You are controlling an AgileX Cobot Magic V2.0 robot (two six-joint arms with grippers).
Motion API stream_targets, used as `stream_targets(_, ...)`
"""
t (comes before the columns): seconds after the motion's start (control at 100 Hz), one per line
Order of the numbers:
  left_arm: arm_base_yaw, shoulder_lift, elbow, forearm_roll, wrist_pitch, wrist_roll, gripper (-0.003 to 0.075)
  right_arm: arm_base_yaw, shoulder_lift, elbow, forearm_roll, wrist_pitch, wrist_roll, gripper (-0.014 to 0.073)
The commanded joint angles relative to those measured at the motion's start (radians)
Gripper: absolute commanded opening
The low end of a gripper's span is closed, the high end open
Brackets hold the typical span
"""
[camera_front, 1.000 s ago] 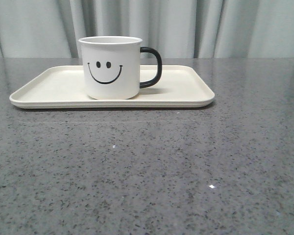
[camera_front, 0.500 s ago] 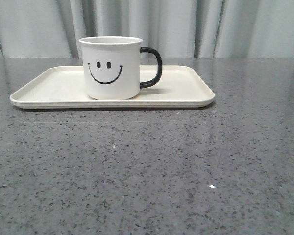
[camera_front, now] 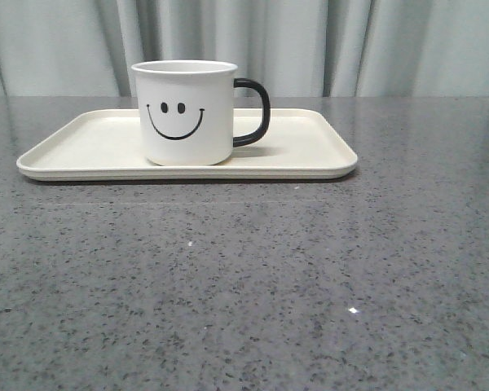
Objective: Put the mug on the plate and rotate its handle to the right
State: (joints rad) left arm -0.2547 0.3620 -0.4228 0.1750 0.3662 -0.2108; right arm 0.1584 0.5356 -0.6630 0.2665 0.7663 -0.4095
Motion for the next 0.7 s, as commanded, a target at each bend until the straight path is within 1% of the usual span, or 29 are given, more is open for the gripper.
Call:
stream_targets(0.0, 0.061, -0.051, 0.046, -0.045, -0.186, 0.032, -0.002, -0.007, -0.001, -0.024, 0.011, -0.066, -0.003, -0.0067)
stream_targets(0.06, 0.104, -0.099, 0.093, -0.059, -0.216, 0.032, -0.002, -0.007, -0.001, -0.024, 0.011, -0.066, -0.003, -0.0067)
stream_targets(0.15, 0.155, -0.17, 0.151, -0.069, -0.216, 0.032, -0.002, -0.007, -0.001, -0.024, 0.011, -0.066, -0.003, -0.0067)
stream_targets(0.25, 0.19, -0.245, 0.206, -0.071, -0.216, 0.032, -0.002, -0.007, -0.001, -0.024, 0.011, -0.066, -0.003, -0.0067)
stream_targets(0.51, 0.197, -0.351, 0.318, -0.071, -0.224, 0.032, -0.002, -0.007, -0.001, -0.024, 0.011, -0.066, -0.003, -0.0067)
stream_targets(0.69, 0.197, -0.373, 0.41, -0.071, -0.302, 0.032, -0.002, -0.007, -0.001, -0.024, 0.011, -0.066, -0.003, -0.0067)
